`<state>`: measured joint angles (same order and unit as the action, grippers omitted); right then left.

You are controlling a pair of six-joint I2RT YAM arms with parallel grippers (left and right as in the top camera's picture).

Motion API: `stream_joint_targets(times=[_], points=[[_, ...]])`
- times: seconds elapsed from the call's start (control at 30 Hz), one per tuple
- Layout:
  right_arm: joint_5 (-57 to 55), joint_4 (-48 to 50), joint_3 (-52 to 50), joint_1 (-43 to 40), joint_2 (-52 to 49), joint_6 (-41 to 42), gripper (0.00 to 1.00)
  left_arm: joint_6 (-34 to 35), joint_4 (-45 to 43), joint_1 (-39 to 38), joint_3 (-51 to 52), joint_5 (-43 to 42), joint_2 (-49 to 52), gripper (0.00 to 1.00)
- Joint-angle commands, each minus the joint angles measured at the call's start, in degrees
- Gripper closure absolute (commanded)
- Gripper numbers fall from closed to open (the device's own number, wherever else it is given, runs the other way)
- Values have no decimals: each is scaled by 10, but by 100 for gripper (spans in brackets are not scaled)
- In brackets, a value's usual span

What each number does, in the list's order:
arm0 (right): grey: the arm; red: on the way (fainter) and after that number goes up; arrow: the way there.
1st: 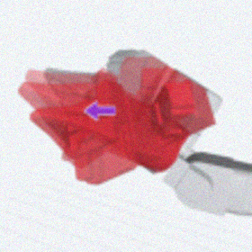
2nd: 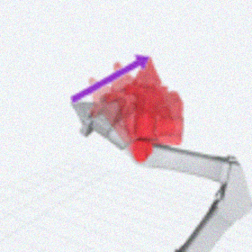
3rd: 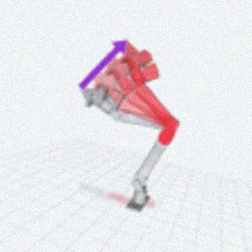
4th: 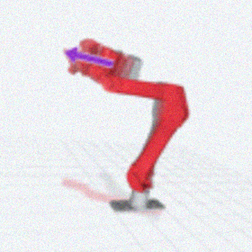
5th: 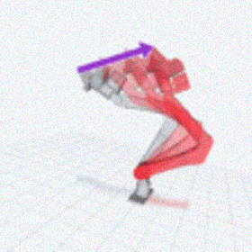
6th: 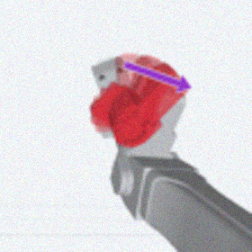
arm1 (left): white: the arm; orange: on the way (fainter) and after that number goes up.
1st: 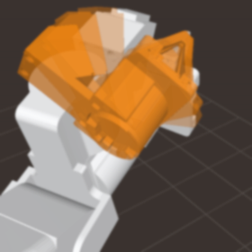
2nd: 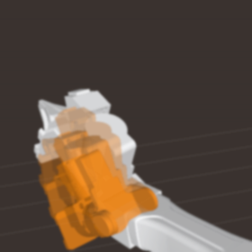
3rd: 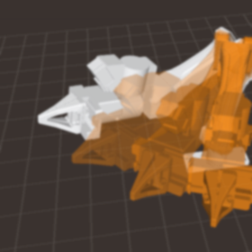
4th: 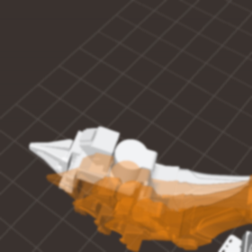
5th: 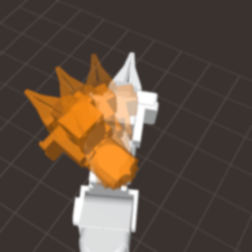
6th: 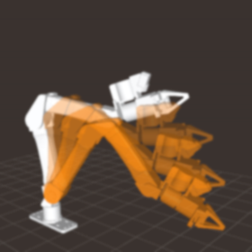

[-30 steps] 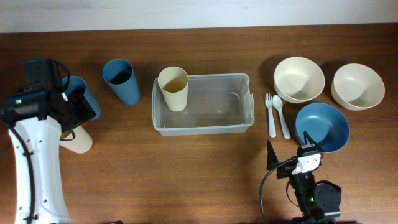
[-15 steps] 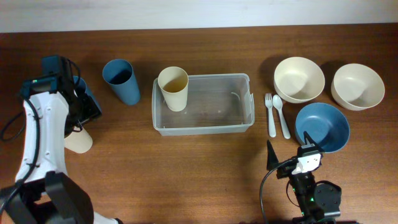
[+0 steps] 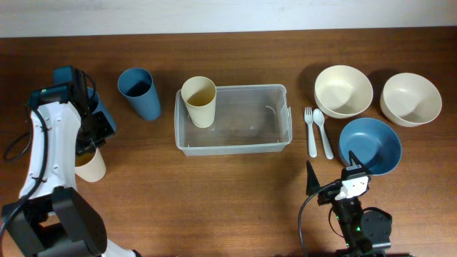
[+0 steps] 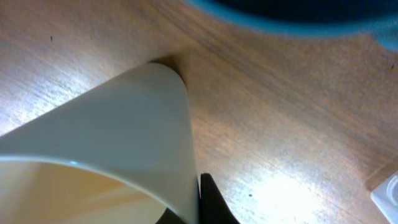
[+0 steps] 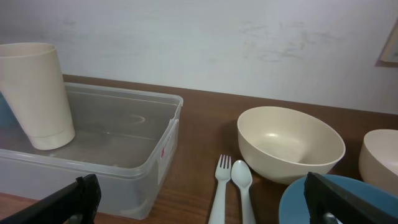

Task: Pack container
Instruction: 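Move the left gripper to the other cream cup and grasp it, then carry the cream cup over the container and stack it into the first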

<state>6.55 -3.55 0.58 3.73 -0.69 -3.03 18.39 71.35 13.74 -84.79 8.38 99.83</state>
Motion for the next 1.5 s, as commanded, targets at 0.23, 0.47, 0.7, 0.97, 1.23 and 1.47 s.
stream_joint_targets(times=[0.23,0.47,0.7,0.97,1.23,1.47], points=[[2,-3,-3,-4,4,0,1,-2,102,3,-35,-41,-11,98],[2,-3,-3,-4,4,0,1,-118,112,-34,-96,-188,-93,98],[2,-3,-3,-4,4,0,1,-153,61,-148,-160,-199,-192,98],[2,-3,-3,-4,4,0,2,-129,-66,-248,-165,-123,-215,98],[2,-3,-3,-4,4,0,1,-116,-117,-272,-219,-131,-101,98],[1,-3,-3,-4,4,0,1,-121,-47,-298,-395,-120,-3,98]])
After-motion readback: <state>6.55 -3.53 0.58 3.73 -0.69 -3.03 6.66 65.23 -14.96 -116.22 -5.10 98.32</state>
